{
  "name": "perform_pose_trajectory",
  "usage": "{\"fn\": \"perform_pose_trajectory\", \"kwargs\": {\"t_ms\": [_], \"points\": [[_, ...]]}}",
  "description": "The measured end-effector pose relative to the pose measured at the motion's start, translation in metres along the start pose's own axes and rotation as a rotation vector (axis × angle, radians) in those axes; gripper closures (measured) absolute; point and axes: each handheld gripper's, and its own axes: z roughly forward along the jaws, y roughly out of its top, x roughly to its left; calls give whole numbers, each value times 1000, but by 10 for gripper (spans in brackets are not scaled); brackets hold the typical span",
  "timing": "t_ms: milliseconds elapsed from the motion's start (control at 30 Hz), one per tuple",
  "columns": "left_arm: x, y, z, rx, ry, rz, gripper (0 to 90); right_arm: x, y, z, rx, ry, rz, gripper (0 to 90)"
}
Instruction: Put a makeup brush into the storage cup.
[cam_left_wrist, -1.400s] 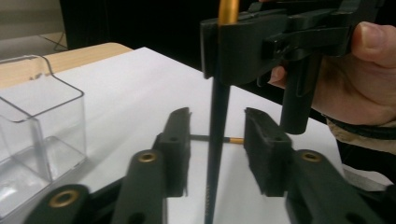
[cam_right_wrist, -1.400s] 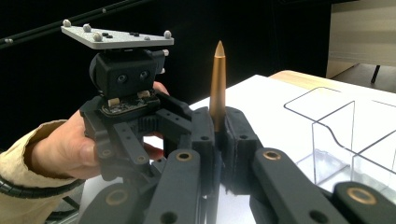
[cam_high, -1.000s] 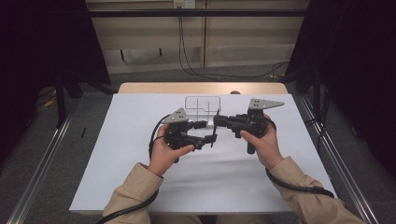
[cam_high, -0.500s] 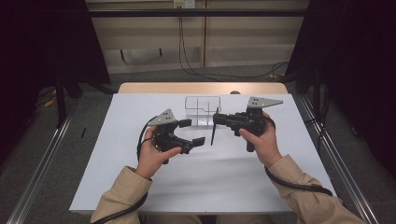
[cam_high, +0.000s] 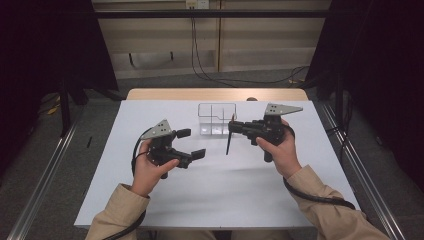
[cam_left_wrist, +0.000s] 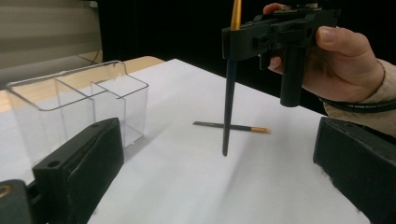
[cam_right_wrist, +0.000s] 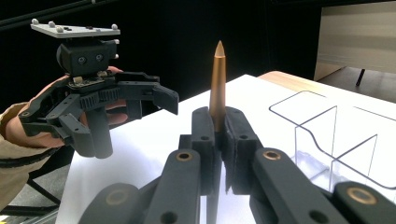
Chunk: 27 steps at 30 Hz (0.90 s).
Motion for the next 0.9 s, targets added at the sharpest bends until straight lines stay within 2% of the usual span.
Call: {"fn": "perform_pose_trajectory", "kwargs": {"t_ms": [133,333,567,900], "points": [[1,-3,-9,8,24,22,17,1,1,-1,1,-3,-3,840],[3,-5,-20,-11,45,20,16,-1,0,-2,3,-9,1,840],[5,-9,-31,-15,61,20,9,-2,-1,-4,4,-14,-1,840],[9,-15,-48,-21,106,14,9,-4,0,-5,2,-20,-6,840]]}}
